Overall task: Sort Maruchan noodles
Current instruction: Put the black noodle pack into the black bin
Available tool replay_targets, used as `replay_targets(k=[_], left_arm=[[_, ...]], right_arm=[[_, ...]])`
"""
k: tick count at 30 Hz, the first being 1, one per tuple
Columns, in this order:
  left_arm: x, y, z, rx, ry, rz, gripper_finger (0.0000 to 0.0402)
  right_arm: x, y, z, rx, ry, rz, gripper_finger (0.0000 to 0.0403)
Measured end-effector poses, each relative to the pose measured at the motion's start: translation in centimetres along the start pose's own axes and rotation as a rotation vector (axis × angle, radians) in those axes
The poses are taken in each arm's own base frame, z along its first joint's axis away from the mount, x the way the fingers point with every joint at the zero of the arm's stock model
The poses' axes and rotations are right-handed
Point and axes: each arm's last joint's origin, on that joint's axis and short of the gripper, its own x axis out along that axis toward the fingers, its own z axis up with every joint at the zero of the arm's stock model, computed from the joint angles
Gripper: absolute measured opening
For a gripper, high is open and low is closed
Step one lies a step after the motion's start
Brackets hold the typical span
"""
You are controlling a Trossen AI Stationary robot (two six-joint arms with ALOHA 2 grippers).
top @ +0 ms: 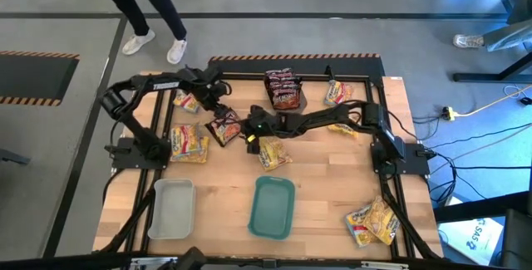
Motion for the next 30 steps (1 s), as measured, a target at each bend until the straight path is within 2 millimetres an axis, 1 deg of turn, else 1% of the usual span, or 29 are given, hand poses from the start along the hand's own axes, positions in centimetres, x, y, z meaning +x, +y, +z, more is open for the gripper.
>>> replay_targets(k=[4,8,11,16,20,23,26,30], left_arm=[[1.7,0.2,0.2,-0.005,0.047,-0.066,0.0292],[3.0,0.4,0.3,-0.012,0.086,-0.203,0.0292],[3.6,0.3,0.4,-0.009,0.100,-0.303,0.0293],[3.8,-0.1,0.4,-0.004,0.108,-0.420,0.0293],[3.9,-0.5,0.4,0.009,0.110,-0.436,0.0292],[4.3,-1.3,0.4,0.045,0.110,-0.418,0.0285],[4.6,-2.0,0.2,0.083,0.121,-0.387,0.0264],[4.9,-3.0,0.0,0.144,0.128,-0.342,0.0220]], right_arm=[[0.4,-0.1,-0.6,-0.001,0.021,-0.005,0.0222],[0.5,-0.4,-0.6,-0.025,0.024,-0.022,0.0222],[0.5,-0.6,-0.7,-0.033,0.026,-0.030,0.0222],[0.5,-0.7,-0.8,-0.042,0.037,-0.039,0.0222],[0.5,-0.7,-0.8,-0.042,0.032,-0.042,0.0222],[0.5,-0.7,-0.8,-0.042,0.032,-0.042,0.0222],[0.5,-0.7,-0.7,-0.042,0.030,-0.043,0.0222],[0.5,-0.7,-0.8,-0.043,0.035,-0.055,0.0222]])
